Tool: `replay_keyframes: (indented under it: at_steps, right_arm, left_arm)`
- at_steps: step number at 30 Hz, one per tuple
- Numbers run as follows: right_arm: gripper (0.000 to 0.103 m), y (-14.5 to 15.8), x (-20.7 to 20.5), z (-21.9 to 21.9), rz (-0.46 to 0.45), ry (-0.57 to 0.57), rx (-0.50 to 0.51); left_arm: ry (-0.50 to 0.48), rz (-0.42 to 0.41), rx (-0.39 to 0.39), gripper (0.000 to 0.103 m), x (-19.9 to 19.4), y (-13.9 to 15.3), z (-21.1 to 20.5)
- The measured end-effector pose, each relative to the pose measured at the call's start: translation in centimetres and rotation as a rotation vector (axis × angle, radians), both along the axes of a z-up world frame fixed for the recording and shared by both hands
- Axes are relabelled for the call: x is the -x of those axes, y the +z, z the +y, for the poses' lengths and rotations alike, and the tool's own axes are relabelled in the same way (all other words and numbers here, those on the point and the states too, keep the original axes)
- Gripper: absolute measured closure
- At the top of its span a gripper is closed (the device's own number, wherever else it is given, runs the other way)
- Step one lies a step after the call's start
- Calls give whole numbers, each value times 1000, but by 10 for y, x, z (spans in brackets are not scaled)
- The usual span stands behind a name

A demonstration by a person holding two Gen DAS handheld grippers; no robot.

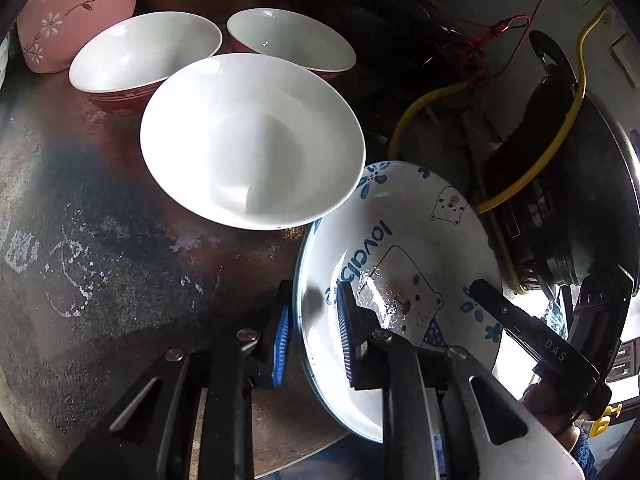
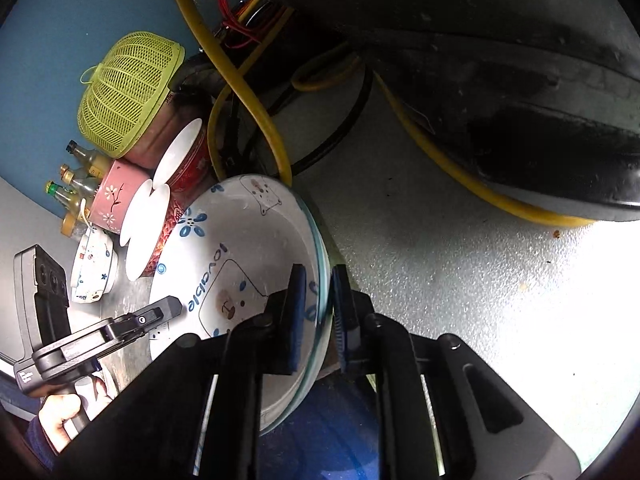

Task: Organize plates and bowls

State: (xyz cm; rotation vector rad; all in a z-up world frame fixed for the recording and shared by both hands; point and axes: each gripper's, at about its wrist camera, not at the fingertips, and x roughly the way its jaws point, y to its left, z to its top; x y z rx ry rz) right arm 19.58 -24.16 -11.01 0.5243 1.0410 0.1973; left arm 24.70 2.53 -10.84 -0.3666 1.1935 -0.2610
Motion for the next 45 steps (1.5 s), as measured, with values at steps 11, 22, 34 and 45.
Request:
replay_keyframes:
  at_steps: [11, 22, 34, 45]
  right_arm:
    - [92, 1, 8, 2, -7, -4, 36]
    - [92, 15, 29, 8, -27, 23, 42]
    - [92, 37, 51, 22, -49, 62, 27]
    - [92, 56, 69, 46, -73, 137, 19]
  left_arm:
    - [-46, -11, -30, 91, 12, 4, 1]
    - [-60, -38, -46, 91, 47, 16, 9]
    - [-27, -81, -67, 91, 76, 42, 20]
    - [55, -119, -70, 91, 112, 62, 45]
